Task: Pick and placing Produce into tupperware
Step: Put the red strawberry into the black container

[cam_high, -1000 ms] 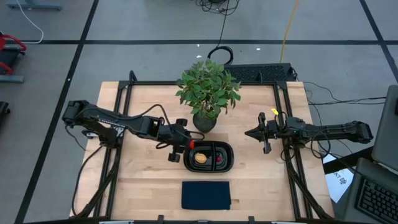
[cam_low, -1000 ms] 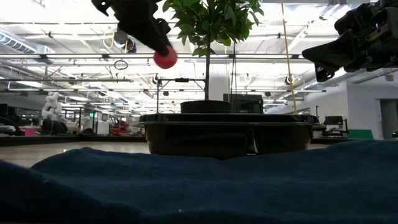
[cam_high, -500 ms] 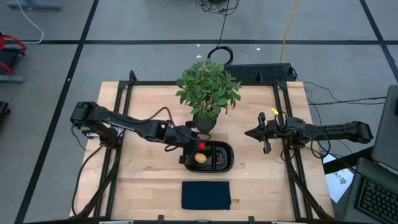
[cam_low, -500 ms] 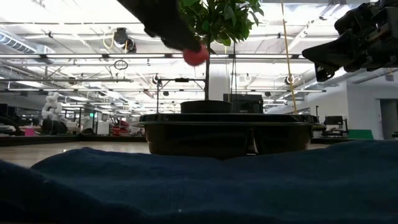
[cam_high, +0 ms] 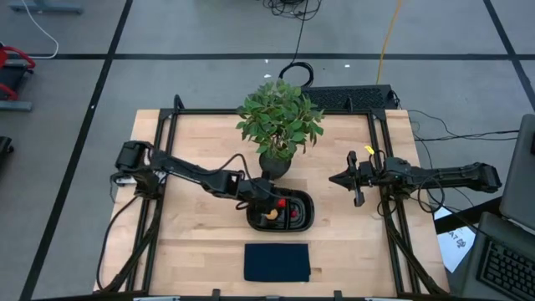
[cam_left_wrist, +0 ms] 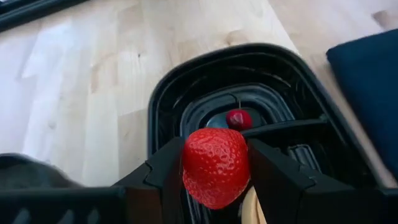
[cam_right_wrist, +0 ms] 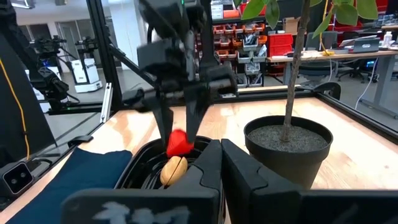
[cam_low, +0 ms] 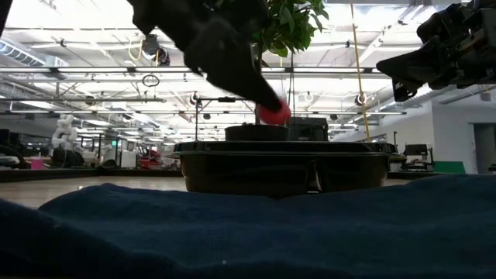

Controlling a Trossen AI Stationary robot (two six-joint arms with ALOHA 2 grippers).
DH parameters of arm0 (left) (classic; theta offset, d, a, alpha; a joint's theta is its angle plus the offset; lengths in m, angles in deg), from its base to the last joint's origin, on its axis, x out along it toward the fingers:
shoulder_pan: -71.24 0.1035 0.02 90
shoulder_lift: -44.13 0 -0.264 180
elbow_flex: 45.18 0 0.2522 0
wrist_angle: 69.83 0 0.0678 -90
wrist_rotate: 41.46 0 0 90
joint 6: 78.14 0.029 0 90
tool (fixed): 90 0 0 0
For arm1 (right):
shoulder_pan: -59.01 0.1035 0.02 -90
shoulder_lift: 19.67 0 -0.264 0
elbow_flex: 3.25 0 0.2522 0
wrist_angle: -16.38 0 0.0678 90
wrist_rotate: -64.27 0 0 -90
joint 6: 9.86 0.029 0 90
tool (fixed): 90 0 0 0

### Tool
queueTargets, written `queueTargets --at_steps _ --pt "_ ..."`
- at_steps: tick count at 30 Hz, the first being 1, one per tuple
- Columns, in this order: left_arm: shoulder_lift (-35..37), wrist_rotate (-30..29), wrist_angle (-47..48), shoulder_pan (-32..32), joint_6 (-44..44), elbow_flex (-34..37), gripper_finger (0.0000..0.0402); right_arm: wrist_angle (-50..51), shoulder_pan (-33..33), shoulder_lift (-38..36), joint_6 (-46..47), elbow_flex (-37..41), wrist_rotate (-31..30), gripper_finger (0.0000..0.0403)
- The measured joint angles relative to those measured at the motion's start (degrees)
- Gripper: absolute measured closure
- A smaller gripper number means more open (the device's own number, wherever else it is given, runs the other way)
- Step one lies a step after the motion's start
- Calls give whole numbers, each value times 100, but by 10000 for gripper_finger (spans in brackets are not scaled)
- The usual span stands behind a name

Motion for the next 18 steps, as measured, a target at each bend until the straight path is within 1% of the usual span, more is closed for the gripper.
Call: queueTargets --at_steps 9,18 --pt "-554 -148 -274 24 15 0 238 24 0 2 0 2 0 403" --pt "-660 -149 -303 48 -46 0 238 24 0 2 0 1 0 403"
